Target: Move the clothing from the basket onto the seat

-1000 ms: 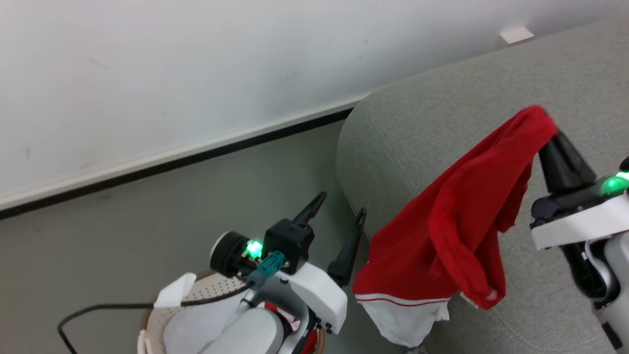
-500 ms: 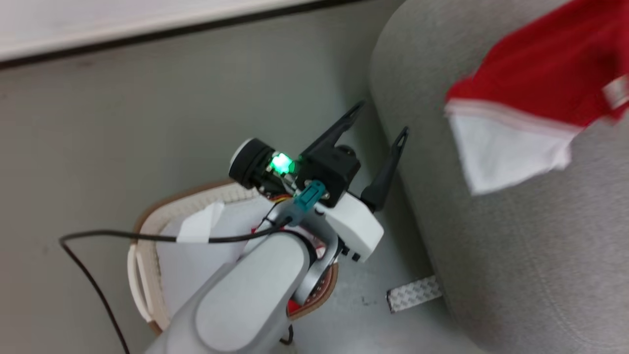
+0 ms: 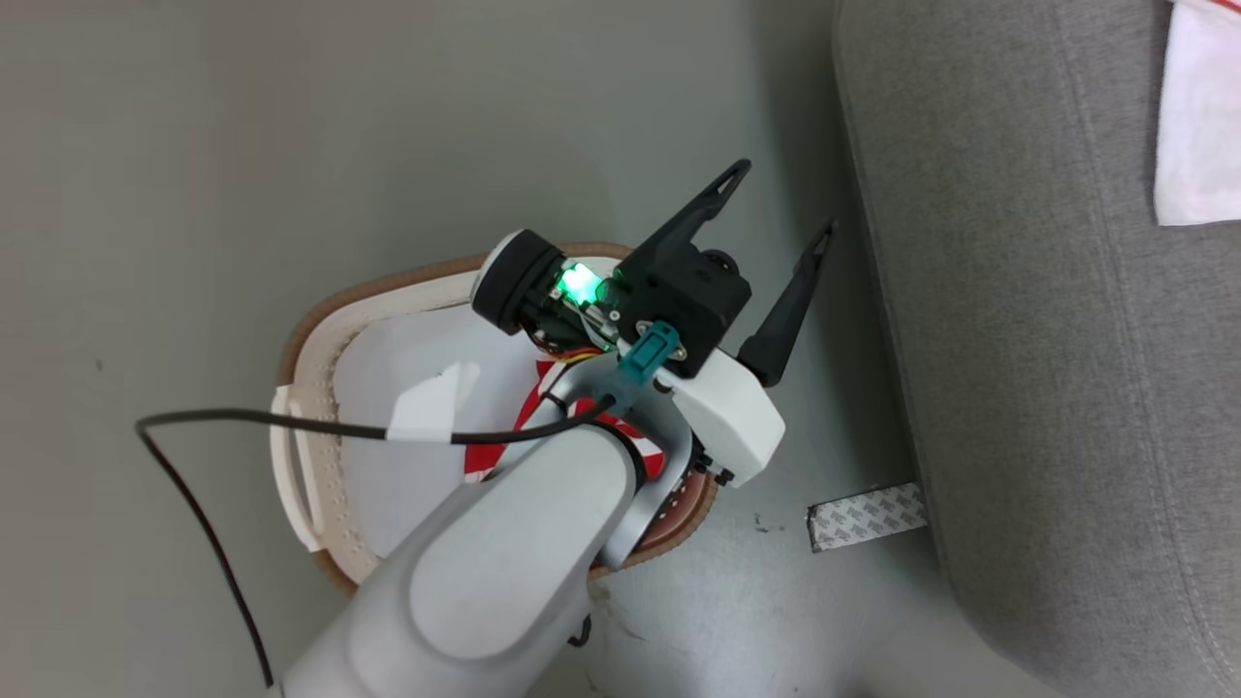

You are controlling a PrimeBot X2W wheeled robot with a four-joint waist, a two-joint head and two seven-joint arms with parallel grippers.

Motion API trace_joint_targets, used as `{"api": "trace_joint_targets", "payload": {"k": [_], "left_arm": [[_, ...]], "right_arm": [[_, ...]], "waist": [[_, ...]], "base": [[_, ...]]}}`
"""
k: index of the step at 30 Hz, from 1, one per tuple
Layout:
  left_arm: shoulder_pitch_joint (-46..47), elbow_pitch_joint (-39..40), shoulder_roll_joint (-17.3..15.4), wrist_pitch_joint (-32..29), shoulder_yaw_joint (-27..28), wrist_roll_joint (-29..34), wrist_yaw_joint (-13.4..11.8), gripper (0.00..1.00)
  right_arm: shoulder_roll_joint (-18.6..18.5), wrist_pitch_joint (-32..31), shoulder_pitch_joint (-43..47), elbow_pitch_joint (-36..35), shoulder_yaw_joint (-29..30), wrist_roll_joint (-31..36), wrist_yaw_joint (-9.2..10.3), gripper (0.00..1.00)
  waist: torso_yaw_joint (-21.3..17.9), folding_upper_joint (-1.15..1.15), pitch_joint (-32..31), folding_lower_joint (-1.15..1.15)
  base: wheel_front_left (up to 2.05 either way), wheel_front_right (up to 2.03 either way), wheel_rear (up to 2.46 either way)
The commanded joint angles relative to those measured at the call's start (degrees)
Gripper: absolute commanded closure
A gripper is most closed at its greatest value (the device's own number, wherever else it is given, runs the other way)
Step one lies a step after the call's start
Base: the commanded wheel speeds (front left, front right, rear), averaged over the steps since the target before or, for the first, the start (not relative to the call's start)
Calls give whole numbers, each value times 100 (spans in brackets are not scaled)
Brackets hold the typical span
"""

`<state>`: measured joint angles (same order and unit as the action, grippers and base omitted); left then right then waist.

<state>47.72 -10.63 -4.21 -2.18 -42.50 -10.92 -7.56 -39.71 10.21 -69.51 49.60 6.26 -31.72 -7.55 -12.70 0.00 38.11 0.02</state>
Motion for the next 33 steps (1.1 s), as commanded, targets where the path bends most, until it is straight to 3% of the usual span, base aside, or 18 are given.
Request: {"api": "trace_joint_targets", "payload": {"k": [1, 9, 10, 11, 12, 19, 28, 33], "left_arm": [[-19, -27, 3, 20, -1, 16, -9, 0], [-198, -144, -24, 72, -41, -83, -93, 0], [-215, -150, -37, 79, -32, -92, -99, 0], [-226, -155, -51, 87, -18, -105, -112, 0], [-239, -161, -65, 99, -5, -124, -131, 0], [-564, -179, -233, 259, 162, -317, -256, 0], [-1531, -114, -553, 741, 606, -710, -629, 0], [-2223, -116, -730, 1132, 855, -925, -876, 0]], "right_arm": [[128, 72, 221, 191, -19, 65, 12, 100], [832, 421, 985, 1481, -52, 270, 13, 100], [888, 439, 1028, 1553, -44, 268, 13, 89], [944, 466, 1083, 1599, -42, 299, 13, 61], [1018, 468, 1144, 1616, -76, 330, 13, 3], [1325, 498, 1712, 978, 37, 596, 13, 0], [1929, 501, 3236, -1163, 338, 1226, 13, 0], [2348, 500, 4125, -2015, 172, 1548, 13, 0]], "waist": [[40, 0, 31, -2], [26, 0, -76, -2], [11, 0, -110, -2], [-6, 0, -145, -2], [-20, 0, -188, -2], [-112, 0, -723, -2], [-7, 0, -1784, -2], [213, 0, -2485, -2]], "base": [[0, 0, 0], [0, 0, 0], [0, 0, 0], [0, 0, 0], [0, 0, 0], [0, 0, 0], [0, 0, 0], [0, 0, 0]]}}
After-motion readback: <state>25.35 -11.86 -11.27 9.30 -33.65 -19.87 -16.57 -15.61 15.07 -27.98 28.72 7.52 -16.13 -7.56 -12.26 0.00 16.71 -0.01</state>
